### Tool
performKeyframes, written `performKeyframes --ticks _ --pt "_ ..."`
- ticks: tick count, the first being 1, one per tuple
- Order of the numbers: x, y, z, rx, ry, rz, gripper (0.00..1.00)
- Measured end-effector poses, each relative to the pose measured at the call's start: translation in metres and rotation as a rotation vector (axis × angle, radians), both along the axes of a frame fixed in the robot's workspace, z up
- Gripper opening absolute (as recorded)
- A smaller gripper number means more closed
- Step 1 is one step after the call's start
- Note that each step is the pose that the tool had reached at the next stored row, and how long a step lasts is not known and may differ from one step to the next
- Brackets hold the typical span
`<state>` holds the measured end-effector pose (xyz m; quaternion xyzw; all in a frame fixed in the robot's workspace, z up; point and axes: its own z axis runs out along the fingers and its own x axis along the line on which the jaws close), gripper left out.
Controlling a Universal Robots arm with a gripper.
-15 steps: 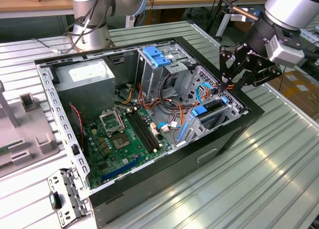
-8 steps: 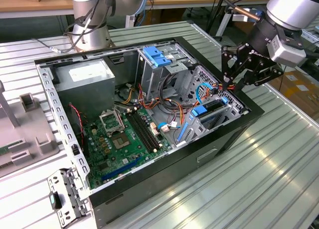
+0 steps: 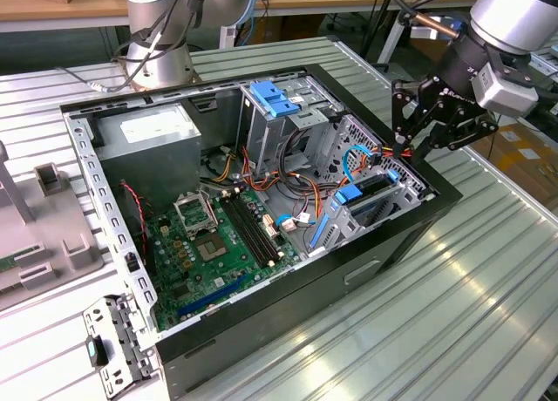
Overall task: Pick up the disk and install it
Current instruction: 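Insert the first disk wire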
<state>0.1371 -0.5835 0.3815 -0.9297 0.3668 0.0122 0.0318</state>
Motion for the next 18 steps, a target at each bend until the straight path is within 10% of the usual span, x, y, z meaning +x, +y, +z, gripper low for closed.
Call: performKeyframes --ticks 18 --pt "0.018 0.0 -0.0025 -0.0002 0.0 0.008 0.36"
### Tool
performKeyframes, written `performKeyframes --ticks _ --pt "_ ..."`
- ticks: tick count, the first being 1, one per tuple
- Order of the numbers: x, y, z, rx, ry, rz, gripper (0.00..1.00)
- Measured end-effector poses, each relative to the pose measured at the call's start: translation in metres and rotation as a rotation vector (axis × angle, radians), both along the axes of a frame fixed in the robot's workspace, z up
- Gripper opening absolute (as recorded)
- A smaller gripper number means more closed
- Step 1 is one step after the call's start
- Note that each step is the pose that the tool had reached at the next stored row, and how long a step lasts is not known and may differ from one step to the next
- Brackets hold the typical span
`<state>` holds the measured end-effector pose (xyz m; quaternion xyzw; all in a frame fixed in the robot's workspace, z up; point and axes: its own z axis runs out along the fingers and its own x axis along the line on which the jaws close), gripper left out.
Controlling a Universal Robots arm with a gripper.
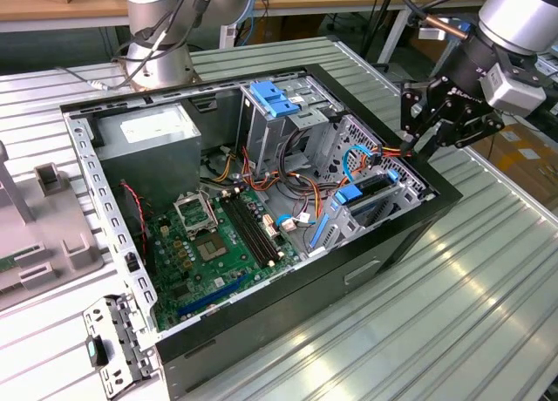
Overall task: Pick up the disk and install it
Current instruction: 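Insert the first disk wire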
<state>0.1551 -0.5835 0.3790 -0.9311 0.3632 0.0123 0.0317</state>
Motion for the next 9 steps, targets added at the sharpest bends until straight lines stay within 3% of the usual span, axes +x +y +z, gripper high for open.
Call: performKeyframes --ticks 9 --pt "0.0078 0.0 -0.0008 0.0 0.0 0.006 0.36"
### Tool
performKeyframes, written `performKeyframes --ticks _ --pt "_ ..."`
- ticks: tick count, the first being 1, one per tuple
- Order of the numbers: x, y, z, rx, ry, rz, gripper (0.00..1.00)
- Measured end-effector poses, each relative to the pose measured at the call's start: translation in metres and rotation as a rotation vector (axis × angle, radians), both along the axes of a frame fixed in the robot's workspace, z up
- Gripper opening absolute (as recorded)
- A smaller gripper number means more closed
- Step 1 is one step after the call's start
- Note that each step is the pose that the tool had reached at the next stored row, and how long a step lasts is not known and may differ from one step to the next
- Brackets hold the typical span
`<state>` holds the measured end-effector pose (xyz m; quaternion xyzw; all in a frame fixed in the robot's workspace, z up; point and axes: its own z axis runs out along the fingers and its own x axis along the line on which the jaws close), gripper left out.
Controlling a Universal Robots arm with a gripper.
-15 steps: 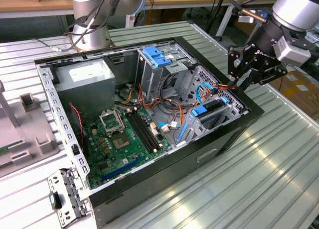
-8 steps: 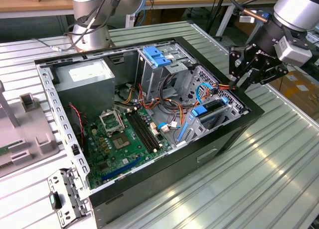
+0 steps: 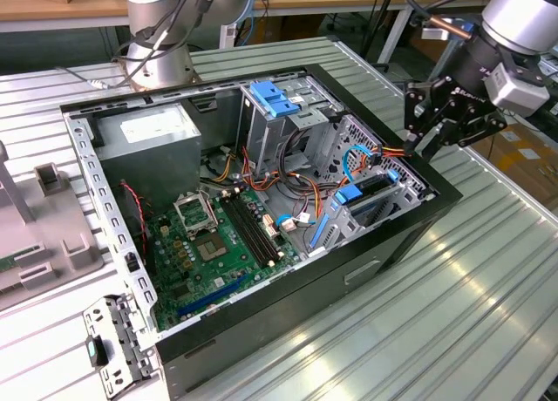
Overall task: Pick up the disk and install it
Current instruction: 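Insert the first disk wire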
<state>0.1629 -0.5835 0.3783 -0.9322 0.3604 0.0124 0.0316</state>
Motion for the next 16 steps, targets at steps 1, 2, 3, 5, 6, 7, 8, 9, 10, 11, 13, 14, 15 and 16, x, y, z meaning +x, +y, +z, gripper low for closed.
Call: performKeyframes --ticks 1,2,3,5,6,7,8,9,10,11,13,14,15,16 --pt "0.0007 0.0 -0.0001 0.0 0.0 0.001 0.36" --pt "0.0014 0.0 -0.0002 0.0 0.0 0.001 0.36" --pt "0.0021 0.0 -0.0003 0.0 0.0 0.002 0.36" --pt "0.0033 0.0 -0.0004 -0.0001 0.0 0.003 0.36" --pt "0.0039 0.0 -0.0005 -0.0001 0.0 0.003 0.36" --pt "0.0045 0.0 -0.0006 -0.0001 0.0 0.004 0.36" --pt "0.0053 0.0 -0.0007 0.0 0.0 0.004 0.36" --pt "0.0059 0.0 -0.0008 -0.0001 0.0 0.005 0.36" --pt "0.0067 0.0 -0.001 0.0 0.0 0.005 0.36" --pt "0.0074 0.0 -0.0011 -0.0001 0.0 0.006 0.36" --pt "0.0091 0.0 -0.0015 -0.0003 0.0 0.007 0.36" --pt "0.0096 0.0 -0.0021 -0.0004 0.0 0.008 0.36" --pt "0.0096 0.0 -0.0026 -0.0005 0.0 0.008 0.36" --pt "0.0096 0.0003 -0.0036 -0.0004 0.0 0.008 0.36"
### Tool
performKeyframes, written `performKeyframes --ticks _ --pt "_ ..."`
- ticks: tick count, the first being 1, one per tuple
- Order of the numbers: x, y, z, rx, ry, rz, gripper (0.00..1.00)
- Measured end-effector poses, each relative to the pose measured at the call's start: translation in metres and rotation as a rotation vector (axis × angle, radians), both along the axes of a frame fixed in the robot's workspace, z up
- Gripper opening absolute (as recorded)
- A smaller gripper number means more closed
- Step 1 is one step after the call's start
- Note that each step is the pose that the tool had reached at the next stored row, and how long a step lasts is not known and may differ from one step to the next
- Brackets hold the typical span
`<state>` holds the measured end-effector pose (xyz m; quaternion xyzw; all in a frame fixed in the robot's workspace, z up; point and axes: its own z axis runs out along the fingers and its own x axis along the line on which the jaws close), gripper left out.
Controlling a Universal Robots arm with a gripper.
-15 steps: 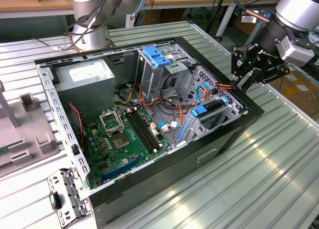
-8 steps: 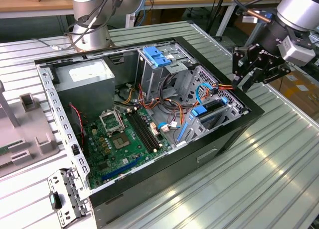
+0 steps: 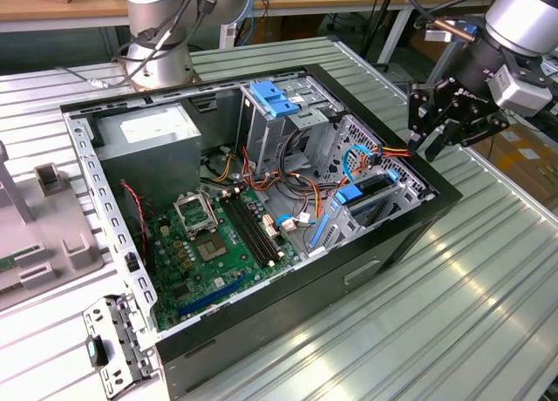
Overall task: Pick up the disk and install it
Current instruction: 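Insert the first disk wire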
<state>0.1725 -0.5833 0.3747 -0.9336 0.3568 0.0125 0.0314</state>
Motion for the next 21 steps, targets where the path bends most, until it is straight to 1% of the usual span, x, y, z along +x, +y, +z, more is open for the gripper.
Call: performKeyframes --ticks 2,4,5,9,12,21 --pt "0.0006 0.002 -0.0008 0.0001 0.0 0.006 0.36" --pt "0.0014 0.0055 -0.0014 0.0001 0.0 0.014 0.36" --pt "0.0022 0.0064 -0.0022 0.0002 0.0 0.016 0.36" --pt "0.0041 0.0065 -0.0041 0.0 0.0 0.019 0.36" --pt "0.0045 0.0065 -0.0068 -0.0001 0.0 0.025 0.36" --pt "0.0063 0.0065 -0.0091 0.0 0.0 0.034 0.36"
